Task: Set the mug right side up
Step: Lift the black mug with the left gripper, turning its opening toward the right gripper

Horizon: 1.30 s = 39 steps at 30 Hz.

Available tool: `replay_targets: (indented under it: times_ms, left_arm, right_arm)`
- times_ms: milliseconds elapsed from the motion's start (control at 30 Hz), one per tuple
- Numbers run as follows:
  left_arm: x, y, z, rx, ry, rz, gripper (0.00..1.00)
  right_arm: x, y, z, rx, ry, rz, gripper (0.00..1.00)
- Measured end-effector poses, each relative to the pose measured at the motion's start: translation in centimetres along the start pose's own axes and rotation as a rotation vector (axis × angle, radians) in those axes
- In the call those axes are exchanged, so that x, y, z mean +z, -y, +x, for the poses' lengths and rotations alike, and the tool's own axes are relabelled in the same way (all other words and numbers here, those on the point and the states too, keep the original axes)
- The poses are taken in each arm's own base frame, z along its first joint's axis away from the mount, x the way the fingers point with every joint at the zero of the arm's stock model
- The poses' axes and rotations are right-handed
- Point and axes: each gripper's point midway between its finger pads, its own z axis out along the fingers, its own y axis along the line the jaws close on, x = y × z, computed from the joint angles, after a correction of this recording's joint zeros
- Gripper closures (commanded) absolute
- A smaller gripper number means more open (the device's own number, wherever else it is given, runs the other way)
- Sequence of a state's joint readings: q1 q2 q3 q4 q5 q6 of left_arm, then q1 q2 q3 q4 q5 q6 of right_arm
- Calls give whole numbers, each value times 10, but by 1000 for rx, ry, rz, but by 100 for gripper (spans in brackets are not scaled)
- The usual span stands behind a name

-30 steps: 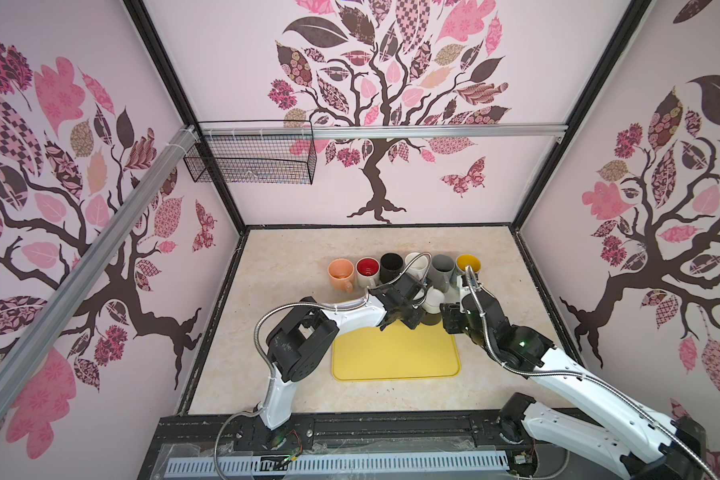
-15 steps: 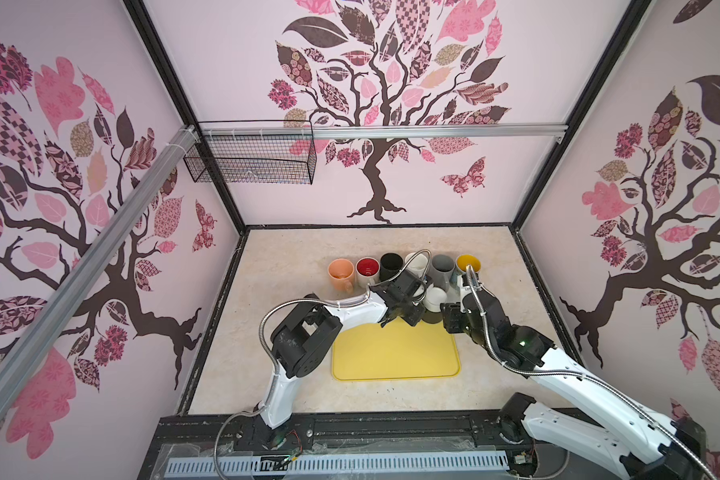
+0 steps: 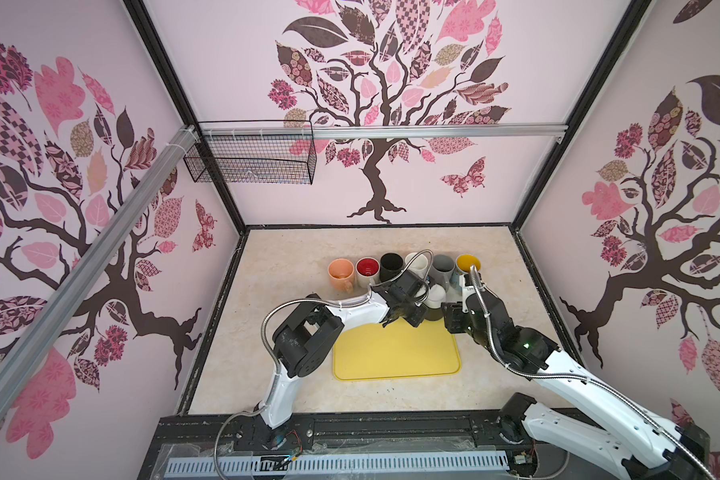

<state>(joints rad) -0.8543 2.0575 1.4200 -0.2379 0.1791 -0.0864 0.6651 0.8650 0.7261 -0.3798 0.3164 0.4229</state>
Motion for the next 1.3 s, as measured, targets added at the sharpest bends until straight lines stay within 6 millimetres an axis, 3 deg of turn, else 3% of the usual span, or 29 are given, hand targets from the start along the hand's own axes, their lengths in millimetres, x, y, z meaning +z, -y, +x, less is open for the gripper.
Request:
replay_targets:
  times_ms: [233, 367, 600, 800, 1133, 1300]
  left_arm:
    - [-16, -5, 3, -49, -7, -51, 100]
    - [-44, -7, 3, -44, -18, -121, 100]
    - [-102, 10, -11, 13, 35, -200, 100]
    - [-153, 5, -20, -26, 113, -236, 100]
    - [-260, 1, -34, -333, 405, -6, 100]
    - [-279, 21, -44, -445, 531, 199, 100]
  right_arm:
    - [-12, -1, -8, 22, 37, -28, 49]
    - [-12, -6, -7, 36, 26, -54, 49]
    - [-13, -11, -7, 47, 19, -81, 50]
    - [-16, -18, -16, 71, 40, -114, 49]
    - [-27, -51, 4, 226, 40, -396, 51]
    - [-40, -82, -12, 334, 79, -609, 52]
